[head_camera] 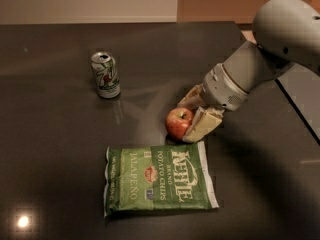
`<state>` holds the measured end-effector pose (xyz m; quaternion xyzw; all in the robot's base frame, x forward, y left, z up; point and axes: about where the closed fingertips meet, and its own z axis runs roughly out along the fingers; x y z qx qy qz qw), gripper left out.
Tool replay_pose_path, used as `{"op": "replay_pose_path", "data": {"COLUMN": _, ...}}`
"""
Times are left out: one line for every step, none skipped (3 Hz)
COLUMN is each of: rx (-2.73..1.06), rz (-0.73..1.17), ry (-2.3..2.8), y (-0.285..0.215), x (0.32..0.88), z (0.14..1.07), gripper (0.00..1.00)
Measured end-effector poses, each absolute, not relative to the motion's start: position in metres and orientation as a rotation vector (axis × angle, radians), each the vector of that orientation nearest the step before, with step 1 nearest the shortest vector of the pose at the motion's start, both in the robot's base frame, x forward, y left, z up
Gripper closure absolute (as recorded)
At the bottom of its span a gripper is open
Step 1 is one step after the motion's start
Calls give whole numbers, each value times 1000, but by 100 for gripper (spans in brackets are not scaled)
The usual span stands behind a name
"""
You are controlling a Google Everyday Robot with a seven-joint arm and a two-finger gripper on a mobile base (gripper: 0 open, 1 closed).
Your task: Move apple near green jalapeno chip bag
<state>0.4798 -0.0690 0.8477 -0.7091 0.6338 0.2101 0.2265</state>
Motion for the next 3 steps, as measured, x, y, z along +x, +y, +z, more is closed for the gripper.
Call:
{"op": "replay_pose_path", "data": {"rx": -1957, "rz": 580, "ry": 1745, "y": -68, "x": 479, "z": 847, "gripper": 6}}
{"op": "replay_pose_path", "data": {"rx": -1959, "rz": 580, "ry": 1744, "y": -67, "x": 479, "z": 847, "gripper": 0}}
{"op": "replay_pose_path", "data": {"rx": -1959, "rz": 580, "ry": 1744, "y": -67, "x": 479, "z": 847, "gripper": 0}}
